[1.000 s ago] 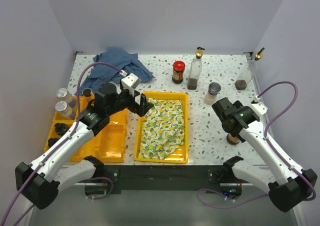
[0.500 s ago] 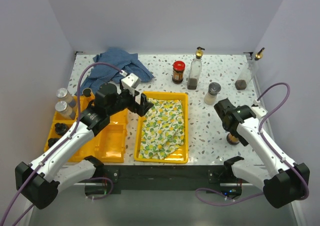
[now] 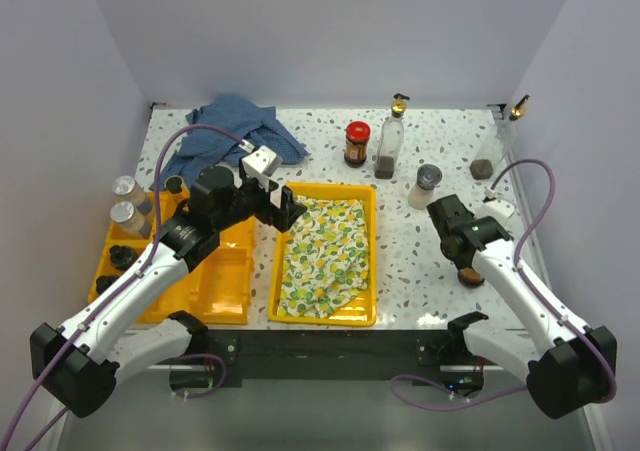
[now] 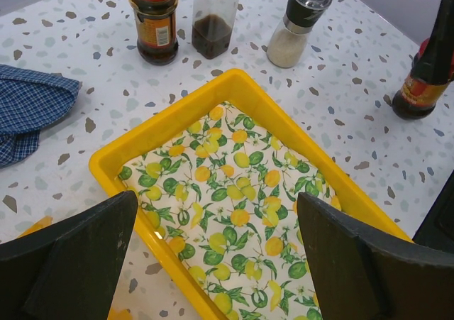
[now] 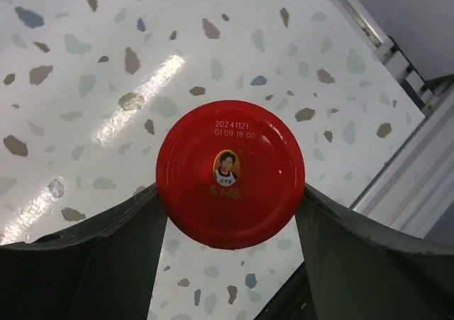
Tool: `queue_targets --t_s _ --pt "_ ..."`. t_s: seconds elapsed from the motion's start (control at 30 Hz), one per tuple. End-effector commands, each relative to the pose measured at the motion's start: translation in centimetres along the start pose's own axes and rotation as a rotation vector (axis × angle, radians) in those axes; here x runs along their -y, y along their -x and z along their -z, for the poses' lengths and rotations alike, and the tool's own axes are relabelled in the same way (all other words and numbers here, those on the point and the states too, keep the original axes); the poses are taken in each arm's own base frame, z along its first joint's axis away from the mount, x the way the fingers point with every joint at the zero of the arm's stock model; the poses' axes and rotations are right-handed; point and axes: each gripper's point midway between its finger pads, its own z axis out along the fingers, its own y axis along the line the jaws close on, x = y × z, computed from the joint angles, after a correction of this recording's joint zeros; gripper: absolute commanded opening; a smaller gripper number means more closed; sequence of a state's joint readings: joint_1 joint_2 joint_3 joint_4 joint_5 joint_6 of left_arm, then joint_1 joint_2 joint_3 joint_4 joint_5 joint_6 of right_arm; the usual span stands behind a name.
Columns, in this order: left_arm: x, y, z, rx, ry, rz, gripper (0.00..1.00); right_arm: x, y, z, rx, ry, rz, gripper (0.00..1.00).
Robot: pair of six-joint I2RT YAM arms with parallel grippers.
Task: Organize the condiment bottles
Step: Move the bottle to the center of the board, then pick up the bottle from the center of the board.
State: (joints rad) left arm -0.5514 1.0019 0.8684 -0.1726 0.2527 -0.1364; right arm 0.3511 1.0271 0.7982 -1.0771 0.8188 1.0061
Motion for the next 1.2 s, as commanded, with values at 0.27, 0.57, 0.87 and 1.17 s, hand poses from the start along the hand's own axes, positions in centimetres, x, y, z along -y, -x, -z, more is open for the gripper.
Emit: queue_targets --t_s 0.27,0.57,0.87,1.17 --pt "-0.2 0.7 -0.2 0.036 0.012 -0.032 1.00 -11.7 -1.3 3.7 0.041 0.548 0.224 0.62" --pt "-0.4 0.6 -0.4 0.031 0.021 -0.033 1.00 -13.8 -2.2 5.1 0.070 0.760 0.198 0.56" --pt "-0.4 0.3 -0.6 0.020 0.018 -0.031 1.00 -14.6 -3.3 7.8 -0.008 0.909 0.178 0.59" --pt "0.8 0.7 -1.0 0.035 -0.009 -0.010 1.00 -12.2 -1.0 10.0 0.006 0.899 0.191 0.99"
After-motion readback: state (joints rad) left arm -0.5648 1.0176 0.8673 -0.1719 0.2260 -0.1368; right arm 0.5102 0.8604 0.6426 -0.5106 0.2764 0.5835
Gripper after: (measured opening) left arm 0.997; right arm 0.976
